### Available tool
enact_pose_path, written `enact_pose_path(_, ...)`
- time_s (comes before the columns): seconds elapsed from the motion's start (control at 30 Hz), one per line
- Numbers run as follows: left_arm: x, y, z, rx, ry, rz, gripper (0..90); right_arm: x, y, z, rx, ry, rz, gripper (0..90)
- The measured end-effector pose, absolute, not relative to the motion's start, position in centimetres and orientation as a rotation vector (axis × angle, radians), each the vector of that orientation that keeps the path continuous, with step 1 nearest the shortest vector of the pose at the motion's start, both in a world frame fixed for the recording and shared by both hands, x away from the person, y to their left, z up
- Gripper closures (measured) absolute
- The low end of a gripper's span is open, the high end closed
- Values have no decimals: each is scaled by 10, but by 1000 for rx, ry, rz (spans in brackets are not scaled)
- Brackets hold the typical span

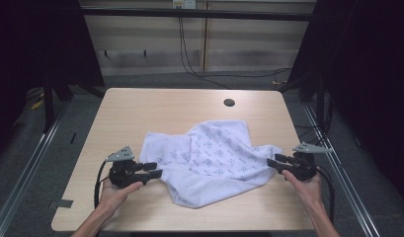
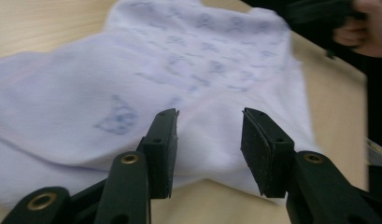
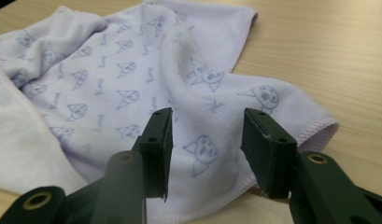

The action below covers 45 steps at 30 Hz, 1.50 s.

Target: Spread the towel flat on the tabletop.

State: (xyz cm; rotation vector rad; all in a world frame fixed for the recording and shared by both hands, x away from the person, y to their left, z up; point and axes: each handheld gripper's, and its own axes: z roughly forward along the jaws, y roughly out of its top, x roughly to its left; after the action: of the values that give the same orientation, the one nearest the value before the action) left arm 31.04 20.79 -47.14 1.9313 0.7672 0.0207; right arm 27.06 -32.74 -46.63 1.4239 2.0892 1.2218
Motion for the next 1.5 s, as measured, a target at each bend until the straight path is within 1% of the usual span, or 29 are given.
enact_pose_path(0.07,317,207,-476,1938,784,35,565,260,-325,-462,1400,2076,1236,517)
enact_pose_path(0.1,329,201,-485,2015,790,13,576,256,-323,-461,1387,2082,1247,517)
enact_pose_path(0.17,332,197,-490,2053,794,35,595,253,-318,-461,1373,2089,1253,517)
enact_pose_path(0.2,336,192,-497,2087,802,-8,767,248,-307,-459,1341,2121,1277,517)
enact_pose_path(0.3,333,182,-500,2124,791,-18,900,244,-290,-461,1307,2170,1302,516)
enact_pose_path(0.37,328,180,-501,2126,787,-57,900,243,-275,-464,1288,2215,1306,506)
enact_pose_path(0.5,309,164,-501,2148,756,-67,900,244,-236,-467,1181,2336,1328,503)
enact_pose_path(0.53,309,164,-501,2148,756,-67,900,244,-236,-467,1181,2336,1328,503)
enact_pose_path(0.57,297,152,-499,2171,718,-83,900,247,-216,-467,1141,2390,1368,504)
enact_pose_path(0.63,286,141,-499,2184,690,-131,900,249,-196,-468,1090,2444,1390,514)
enact_pose_path(0.67,286,141,-499,2184,690,-131,900,249,-196,-468,1090,2444,1390,514)
enact_pose_path(0.73,274,132,-498,2196,676,-161,900,249,-176,-467,1036,2493,1413,524)
enact_pose_path(0.77,266,127,-496,2204,633,-209,879,247,-158,-466,975,2536,1439,547)
enact_pose_path(0.8,266,127,-496,2204,633,-209,842,247,-158,-466,975,2536,1439,547)
enact_pose_path(0.83,263,126,-493,2211,613,-204,842,245,-151,-465,956,2544,1439,552)
enact_pose_path(0.87,263,133,-486,2172,611,-184,813,242,-139,-464,912,2579,1460,589)
enact_pose_path(0.9,267,142,-482,2121,630,-181,797,241,-135,-465,896,2591,1458,592)
enact_pose_path(0.93,267,142,-482,2121,630,-181,778,241,-135,-465,896,2591,1458,592)
enact_pose_path(0.97,280,165,-478,2050,716,-139,772,239,-124,-469,859,2629,1435,593)
enact_pose_path(1.0,280,165,-478,2050,716,-139,762,239,-124,-469,859,2629,1435,593)
enact_pose_path(1.03,290,183,-480,2014,786,-112,757,242,-118,-475,846,2653,1391,590)
enact_pose_path(1.07,290,183,-480,2014,786,-112,756,243,-116,-477,835,2669,1383,590)
enact_pose_path(1.1,297,200,-484,1993,840,-84,753,244,-114,-480,828,2682,1364,593)
enact_pose_path(1.13,297,200,-484,1993,840,-84,753,244,-114,-480,828,2682,1364,593)
enact_pose_path(1.17,300,208,-484,1979,862,-61,753,245,-113,-481,826,2687,1351,617)
enact_pose_path(1.23,302,212,-483,1956,873,-47,749,245,-116,-480,791,2683,1330,810)
enact_pose_path(1.27,302,213,-481,1947,873,-35,749,245,-122,-475,805,2658,1365,880)
enact_pose_path(1.43,295,206,-481,1973,840,-29,813,243,-142,-459,863,2561,1427,887)
enact_pose_path(1.5,292,200,-480,1989,816,-34,828,237,-167,-450,916,2478,1424,885)
